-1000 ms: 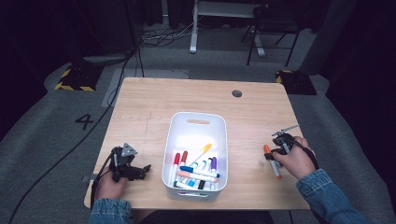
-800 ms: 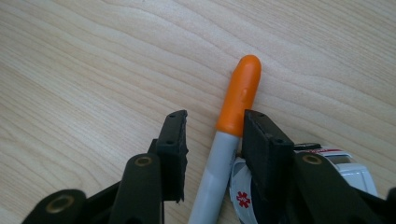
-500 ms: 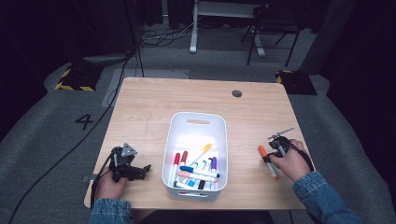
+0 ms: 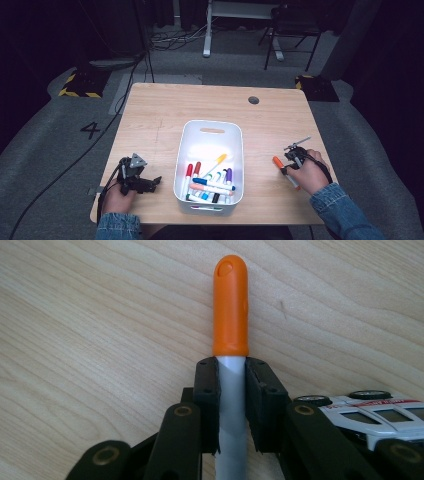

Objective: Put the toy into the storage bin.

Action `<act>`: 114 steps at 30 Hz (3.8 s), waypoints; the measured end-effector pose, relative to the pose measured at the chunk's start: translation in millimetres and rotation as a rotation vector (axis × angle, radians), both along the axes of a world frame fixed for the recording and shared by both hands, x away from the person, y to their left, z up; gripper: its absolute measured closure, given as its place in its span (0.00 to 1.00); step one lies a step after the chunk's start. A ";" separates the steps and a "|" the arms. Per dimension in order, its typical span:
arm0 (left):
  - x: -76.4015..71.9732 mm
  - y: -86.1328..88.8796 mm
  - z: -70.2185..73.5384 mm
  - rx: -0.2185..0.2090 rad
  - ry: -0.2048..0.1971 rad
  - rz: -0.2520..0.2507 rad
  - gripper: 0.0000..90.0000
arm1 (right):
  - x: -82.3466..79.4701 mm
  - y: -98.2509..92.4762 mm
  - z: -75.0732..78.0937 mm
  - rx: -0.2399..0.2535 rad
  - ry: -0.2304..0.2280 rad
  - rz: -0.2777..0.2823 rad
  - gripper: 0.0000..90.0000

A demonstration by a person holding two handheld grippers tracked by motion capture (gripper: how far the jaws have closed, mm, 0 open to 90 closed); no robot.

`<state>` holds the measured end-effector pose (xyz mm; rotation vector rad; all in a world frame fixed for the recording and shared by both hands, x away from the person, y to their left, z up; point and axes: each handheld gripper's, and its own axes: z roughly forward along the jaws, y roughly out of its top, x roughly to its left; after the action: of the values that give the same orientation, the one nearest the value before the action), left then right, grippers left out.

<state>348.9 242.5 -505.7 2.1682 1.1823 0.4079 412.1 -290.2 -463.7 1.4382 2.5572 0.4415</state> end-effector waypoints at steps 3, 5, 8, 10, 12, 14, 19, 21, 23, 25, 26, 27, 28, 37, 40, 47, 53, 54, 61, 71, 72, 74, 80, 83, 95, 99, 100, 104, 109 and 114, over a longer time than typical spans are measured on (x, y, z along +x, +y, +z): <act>0.0 0.0 0.0 0.000 0.000 0.000 0.00 | 0.5 -0.5 0.0 0.004 0.000 0.005 0.86; 0.1 0.1 0.1 0.001 0.000 -0.001 0.00 | 0.4 -0.8 0.0 0.021 0.006 0.007 0.86; 0.0 0.0 0.0 0.000 0.000 0.000 0.00 | -0.7 -0.7 1.3 0.044 0.010 0.019 0.86; 0.0 0.0 0.1 0.000 0.001 0.000 0.00 | -1.8 -0.1 5.3 0.058 0.005 0.028 0.86; 0.0 0.0 0.0 0.000 0.000 0.000 0.00 | -3.7 1.5 12.5 0.084 -0.008 0.040 0.86; 0.0 0.0 0.0 0.000 0.000 0.000 0.00 | -5.7 3.2 19.8 0.099 -0.021 0.048 0.86; 0.1 0.1 0.1 0.001 0.000 -0.001 0.00 | -12.1 8.9 42.9 0.145 -0.058 0.085 0.86; 0.1 0.1 0.1 0.002 0.000 -0.001 0.00 | -15.1 11.7 51.8 0.160 -0.072 0.097 0.86; 0.0 0.1 0.1 0.001 0.001 0.000 0.00 | -17.6 14.3 60.1 0.182 -0.082 0.120 0.86; 0.1 0.0 0.0 0.001 -0.001 0.000 0.00 | -20.2 17.8 67.7 0.203 -0.096 0.133 0.86; 0.1 0.0 0.1 0.001 0.000 0.000 0.00 | -21.5 19.5 71.5 0.209 -0.103 0.139 0.86; 0.0 0.1 0.1 0.001 0.000 0.000 0.00 | -22.9 21.6 75.3 0.217 -0.106 0.146 0.86; 0.1 0.1 0.1 0.001 0.000 -0.001 0.00 | -23.6 22.8 77.8 0.219 -0.112 0.157 0.86; 0.0 0.0 0.0 0.000 -0.001 0.000 0.00 | -36.8 44.4 106.9 0.271 -0.146 0.242 0.86; 0.0 0.0 0.0 0.001 -0.001 0.001 0.00 | -39.5 51.3 115.8 0.275 -0.155 0.275 0.86; -0.3 0.0 0.1 0.001 0.000 0.001 0.00 | -42.7 68.1 131.4 0.295 -0.170 0.325 0.86; -0.2 0.0 0.1 0.001 -0.001 0.000 0.00 | -44.4 81.5 138.8 0.310 -0.174 0.358 0.86; -0.3 0.0 0.1 0.000 0.000 0.000 0.00 | -44.8 83.5 139.9 0.312 -0.169 0.361 0.86; 0.3 -0.1 0.3 0.003 -0.003 0.000 0.00 | -44.8 97.2 143.1 0.335 -0.172 0.395 0.86; 0.8 -0.9 0.6 0.009 -0.006 -0.003 0.00 | -45.2 119.8 148.1 0.348 -0.169 0.436 0.86; 0.7 -1.6 0.1 -0.001 0.003 -0.007 0.00 | -45.5 121.6 148.7 0.353 -0.166 0.438 0.86; 0.8 -1.9 0.4 -0.001 0.005 -0.009 0.00 | -45.5 126.3 149.9 0.354 -0.167 0.445 0.86; 1.0 -2.4 0.2 0.001 -0.002 -0.009 0.00 | -43.9 139.0 151.5 0.360 -0.164 0.469 0.86; 1.1 -2.4 0.3 0.003 -0.005 -0.010 0.00 | -43.8 143.0 151.5 0.366 -0.168 0.474 0.86; 1.1 -2.3 0.4 0.004 -0.005 -0.009 0.00 | -48.3 163.9 148.7 0.409 -0.161 0.504 0.86; 1.2 -2.4 0.3 0.000 -0.002 -0.012 0.00 | -51.3 170.4 146.6 0.419 -0.148 0.515 0.86; 1.2 -2.4 0.2 -0.001 -0.002 -0.013 0.00 | -51.7 171.8 145.1 0.417 -0.148 0.525 0.86; 1.1 -2.3 0.4 0.003 -0.004 -0.010 0.00 | -54.6 176.8 137.3 0.398 -0.129 0.549 0.86; 1.2 -2.3 0.3 0.001 -0.003 -0.013 0.00 | -58.2 180.6 131.0 0.358 -0.125 0.567 0.86; 1.1 -2.3 0.4 0.004 -0.005 -0.009 0.00 | -62.0 185.2 126.0 0.327 -0.122 0.585 0.86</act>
<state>350.0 240.2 -505.3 2.1740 1.1691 0.4124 350.1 -105.0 -337.7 0.6671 2.8618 1.0319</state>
